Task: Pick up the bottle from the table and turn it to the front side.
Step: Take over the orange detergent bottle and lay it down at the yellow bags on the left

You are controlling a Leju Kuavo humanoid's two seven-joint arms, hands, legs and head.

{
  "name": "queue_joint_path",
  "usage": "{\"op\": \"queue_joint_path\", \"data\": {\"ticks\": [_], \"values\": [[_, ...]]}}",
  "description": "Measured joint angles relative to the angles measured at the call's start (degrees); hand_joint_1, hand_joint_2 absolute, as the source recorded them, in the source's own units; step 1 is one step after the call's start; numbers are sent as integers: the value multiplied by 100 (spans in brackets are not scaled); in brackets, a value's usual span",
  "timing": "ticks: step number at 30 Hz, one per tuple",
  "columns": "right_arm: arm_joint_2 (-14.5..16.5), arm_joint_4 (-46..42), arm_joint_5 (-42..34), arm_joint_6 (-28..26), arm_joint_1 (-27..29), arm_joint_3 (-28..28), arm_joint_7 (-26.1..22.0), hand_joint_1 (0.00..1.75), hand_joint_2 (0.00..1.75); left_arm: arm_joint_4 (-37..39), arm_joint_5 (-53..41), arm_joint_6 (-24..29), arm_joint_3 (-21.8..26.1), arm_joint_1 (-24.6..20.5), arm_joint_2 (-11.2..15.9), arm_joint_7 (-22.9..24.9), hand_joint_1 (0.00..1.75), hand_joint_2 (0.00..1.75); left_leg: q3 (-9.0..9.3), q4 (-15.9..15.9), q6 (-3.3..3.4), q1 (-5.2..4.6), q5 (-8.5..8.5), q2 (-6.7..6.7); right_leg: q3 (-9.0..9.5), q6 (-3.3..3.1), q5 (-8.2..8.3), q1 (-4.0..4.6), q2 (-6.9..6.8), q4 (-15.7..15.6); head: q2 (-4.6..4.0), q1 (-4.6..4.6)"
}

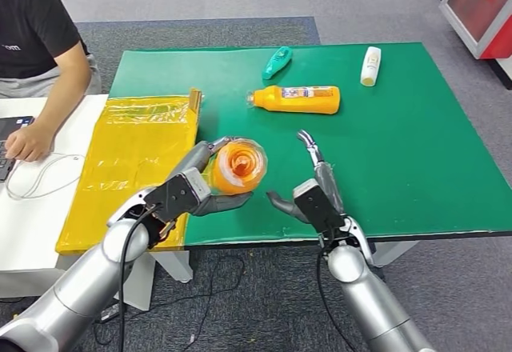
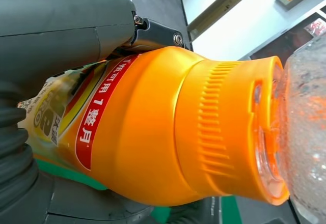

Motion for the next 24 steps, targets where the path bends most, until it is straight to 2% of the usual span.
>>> {"op": "queue_joint_path", "data": {"ticks": [11,24], "values": [[0,0,-466,-21,204,-528,2,0,175,1,-230,-86,91,42,263,143,175,175,0,0,0,0,0,0,0,0,0,0,0,0,0,-1],[0,2,-632,-1,525,-969,9,0,175,90,-242,-237,315,443,693,565,175,175,0,0,0,1,-1,1,-3,-1,-1,1,1,0,0,-1]]}}
